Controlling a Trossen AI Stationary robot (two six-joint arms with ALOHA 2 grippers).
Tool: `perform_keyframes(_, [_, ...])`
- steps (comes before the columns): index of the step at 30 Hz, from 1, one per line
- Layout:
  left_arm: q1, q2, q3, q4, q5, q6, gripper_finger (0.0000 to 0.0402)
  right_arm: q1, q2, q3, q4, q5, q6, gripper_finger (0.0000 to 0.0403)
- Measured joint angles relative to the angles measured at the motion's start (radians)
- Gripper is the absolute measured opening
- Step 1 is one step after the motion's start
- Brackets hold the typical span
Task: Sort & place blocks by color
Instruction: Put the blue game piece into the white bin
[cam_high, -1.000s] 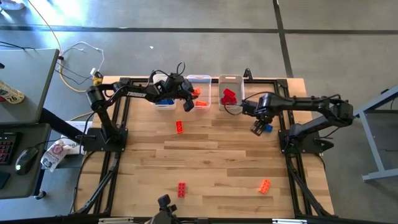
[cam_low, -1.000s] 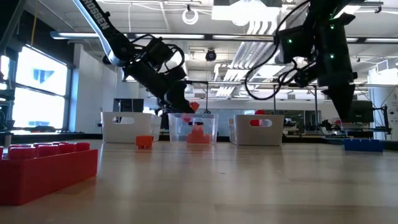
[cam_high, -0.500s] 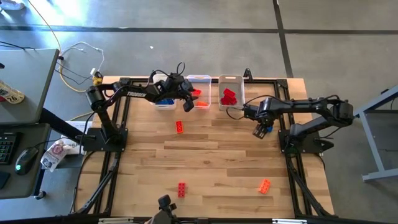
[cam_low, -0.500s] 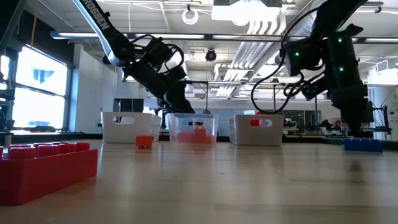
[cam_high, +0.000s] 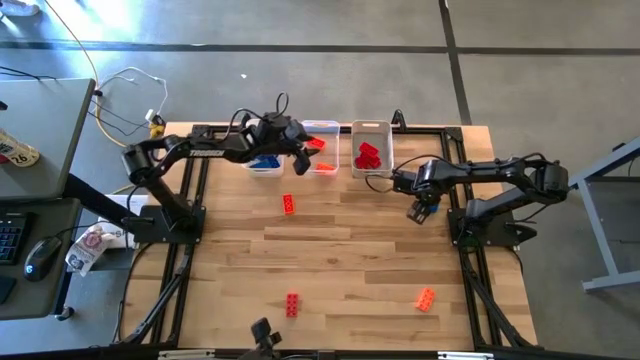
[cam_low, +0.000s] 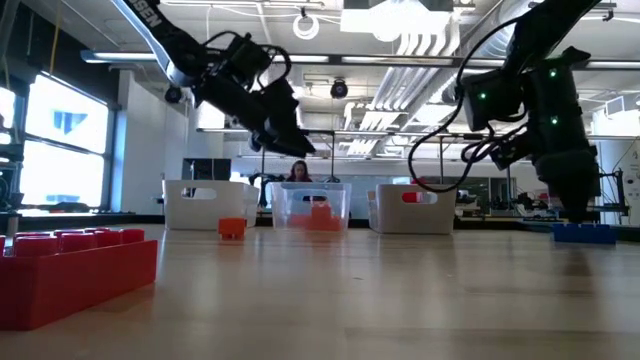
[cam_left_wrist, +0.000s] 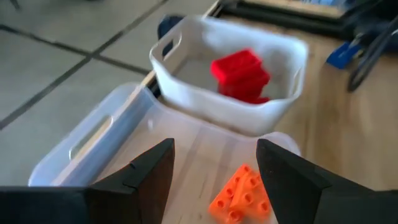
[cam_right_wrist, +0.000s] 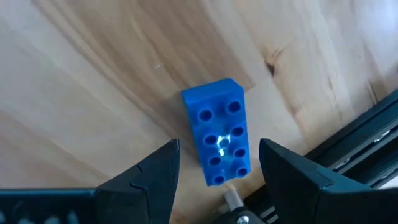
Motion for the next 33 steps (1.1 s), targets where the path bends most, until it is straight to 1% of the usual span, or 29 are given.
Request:
perform_keyframes(8, [-0.042,-0.123,0.000,-0.028,0.000,0.000,0.0212,0.000,0.000,0.000,0.031,0.011,0.005,0.0207])
perform_keyframes(14, [-0.067,-0.187,0.000,-0.037,0.000,0.007,0.0212,0.000,0.007,0.000,0.056,0.012,0.005,0.0207])
perform_keyframes(18, [-0.074,-0.208,0.000,-0.051,-0.001,0.027,0.0212,0.000,0.061,0.000,0.056,0.012,0.003,0.0207])
perform_keyframes(22, [-0.074,-0.209,0.000,-0.058,-0.002,0.026,0.0211,0.000,0.138,0.000,0.055,0.038,0.012,0.0207])
perform_keyframes(26, [-0.073,-0.209,0.000,-0.092,-0.004,0.027,0.0211,0.000,0.194,0.007,0.056,0.039,0.012,0.0205])
perform_keyframes(29, [-0.073,-0.209,0.000,-0.118,-0.004,0.027,0.0211,0.000,0.209,0.008,0.056,0.036,0.012,0.0189])
perform_keyframes(33, [-0.073,-0.209,0.000,-0.138,-0.005,0.027,0.0211,0.000,0.204,0.007,0.055,0.026,0.020,0.0132])
